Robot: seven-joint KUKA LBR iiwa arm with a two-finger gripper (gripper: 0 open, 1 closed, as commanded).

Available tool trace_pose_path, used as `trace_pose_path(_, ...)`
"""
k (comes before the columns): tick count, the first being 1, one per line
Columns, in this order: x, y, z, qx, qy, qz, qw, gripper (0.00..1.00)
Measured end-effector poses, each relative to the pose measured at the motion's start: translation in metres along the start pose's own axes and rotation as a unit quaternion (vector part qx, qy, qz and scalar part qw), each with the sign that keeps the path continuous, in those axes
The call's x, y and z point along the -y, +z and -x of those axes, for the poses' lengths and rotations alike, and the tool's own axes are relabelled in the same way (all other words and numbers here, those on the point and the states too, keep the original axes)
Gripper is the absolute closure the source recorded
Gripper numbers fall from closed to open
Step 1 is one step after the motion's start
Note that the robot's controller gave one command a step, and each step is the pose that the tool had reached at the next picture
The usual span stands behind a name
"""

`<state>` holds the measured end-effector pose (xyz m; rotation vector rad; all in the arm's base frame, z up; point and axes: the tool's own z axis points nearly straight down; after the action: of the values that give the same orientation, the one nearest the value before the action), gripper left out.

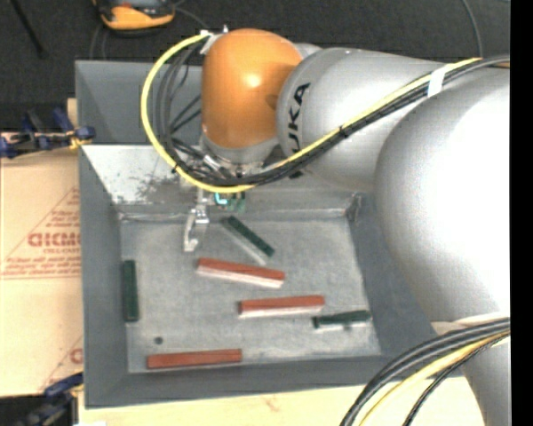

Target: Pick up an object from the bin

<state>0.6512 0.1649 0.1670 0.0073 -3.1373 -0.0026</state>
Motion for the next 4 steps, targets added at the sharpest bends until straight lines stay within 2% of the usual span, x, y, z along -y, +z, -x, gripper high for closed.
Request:
trace_pose_path(2, 0.001, -0.004, 0.002, 0.0051, 0.001, 0.001, 1.0, 0.0)
trace_pose_path(3, 0.005, 0.005, 0.0, 0.0103, -0.002, 0.002, 0.9999, 0.0)
trace_pose_path(4, 0.016, 0.042, -0.016, 0.0031, -0.061, -0.001, 0.9982, 0.0)
